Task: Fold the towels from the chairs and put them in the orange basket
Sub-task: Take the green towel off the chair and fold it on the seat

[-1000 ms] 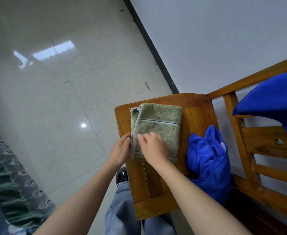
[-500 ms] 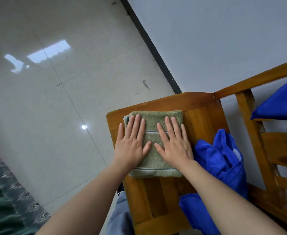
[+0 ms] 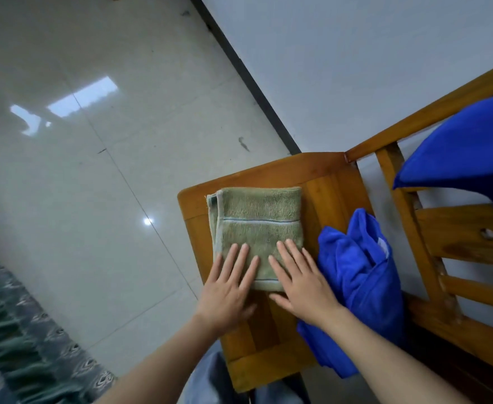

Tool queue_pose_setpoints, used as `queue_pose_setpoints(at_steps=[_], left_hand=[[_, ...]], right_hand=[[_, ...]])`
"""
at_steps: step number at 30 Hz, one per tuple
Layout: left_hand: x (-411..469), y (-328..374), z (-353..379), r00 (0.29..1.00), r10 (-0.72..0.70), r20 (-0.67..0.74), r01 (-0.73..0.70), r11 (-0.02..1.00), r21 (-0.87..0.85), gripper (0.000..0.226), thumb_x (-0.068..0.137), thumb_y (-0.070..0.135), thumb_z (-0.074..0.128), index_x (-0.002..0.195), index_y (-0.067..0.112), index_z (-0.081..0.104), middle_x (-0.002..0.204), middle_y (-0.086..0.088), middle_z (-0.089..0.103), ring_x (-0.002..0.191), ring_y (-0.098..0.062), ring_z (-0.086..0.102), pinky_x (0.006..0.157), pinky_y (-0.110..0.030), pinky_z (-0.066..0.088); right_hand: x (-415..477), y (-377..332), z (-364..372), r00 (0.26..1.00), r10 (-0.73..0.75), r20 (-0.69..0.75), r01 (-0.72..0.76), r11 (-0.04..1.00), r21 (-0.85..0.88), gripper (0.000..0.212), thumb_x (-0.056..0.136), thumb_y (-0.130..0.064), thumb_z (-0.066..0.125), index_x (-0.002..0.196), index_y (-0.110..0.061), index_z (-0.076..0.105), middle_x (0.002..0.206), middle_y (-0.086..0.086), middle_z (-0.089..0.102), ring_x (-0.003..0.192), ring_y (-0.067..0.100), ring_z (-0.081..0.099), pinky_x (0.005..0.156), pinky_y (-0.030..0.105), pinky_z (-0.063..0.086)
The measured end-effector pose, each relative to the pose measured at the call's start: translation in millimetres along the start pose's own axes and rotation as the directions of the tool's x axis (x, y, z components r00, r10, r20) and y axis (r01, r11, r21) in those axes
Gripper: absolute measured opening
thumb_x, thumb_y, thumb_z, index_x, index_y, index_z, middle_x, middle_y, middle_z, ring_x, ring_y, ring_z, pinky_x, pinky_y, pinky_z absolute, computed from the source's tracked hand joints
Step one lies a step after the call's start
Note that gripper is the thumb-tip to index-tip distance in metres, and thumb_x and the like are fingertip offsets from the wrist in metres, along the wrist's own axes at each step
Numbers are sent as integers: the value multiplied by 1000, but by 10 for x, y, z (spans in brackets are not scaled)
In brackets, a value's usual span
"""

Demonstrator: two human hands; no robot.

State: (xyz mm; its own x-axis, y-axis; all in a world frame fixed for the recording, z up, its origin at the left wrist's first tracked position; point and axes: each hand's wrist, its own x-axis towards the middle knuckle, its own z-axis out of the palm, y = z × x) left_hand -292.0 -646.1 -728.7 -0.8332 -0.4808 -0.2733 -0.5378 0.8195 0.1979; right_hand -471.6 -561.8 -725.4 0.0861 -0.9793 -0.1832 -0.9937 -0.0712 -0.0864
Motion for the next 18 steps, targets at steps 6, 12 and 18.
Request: queue_pose_setpoints(at_steps=[6, 12, 18], left_hand=[[-361, 180, 224, 990, -132, -54, 129, 990, -53, 129, 47, 48, 82, 148, 20, 6, 141, -12, 31, 136, -33, 22, 109, -45, 12], [-972, 237, 455, 982, -87, -166, 94, 995, 39, 90, 67, 54, 52, 143, 22, 17, 136, -12, 37, 122, -31, 38, 94, -47, 31], [-911, 362, 319, 970, -68, -232, 86, 994, 72, 40, 77, 18, 41, 116, 16, 47, 111, -22, 63, 99, -42, 58, 73, -44, 53]], right_hand=[[-200, -533, 116, 993, 111, 27, -112, 993, 35, 85, 56, -34, 82, 125, -7, 41, 134, 23, 45, 126, 39, 34, 94, 54, 43], [-603, -935, 258, 987, 39, -157, -35, 999, 29, 27, 85, -15, 41, 111, -13, 48, 116, 18, 65, 116, 37, 42, 80, 47, 54], [-552, -1004, 190, 964, 69, -255, -51, 996, 75, 21, 90, -7, 39, 88, -15, 59, 87, 12, 70, 91, 35, 63, 61, 36, 56]])
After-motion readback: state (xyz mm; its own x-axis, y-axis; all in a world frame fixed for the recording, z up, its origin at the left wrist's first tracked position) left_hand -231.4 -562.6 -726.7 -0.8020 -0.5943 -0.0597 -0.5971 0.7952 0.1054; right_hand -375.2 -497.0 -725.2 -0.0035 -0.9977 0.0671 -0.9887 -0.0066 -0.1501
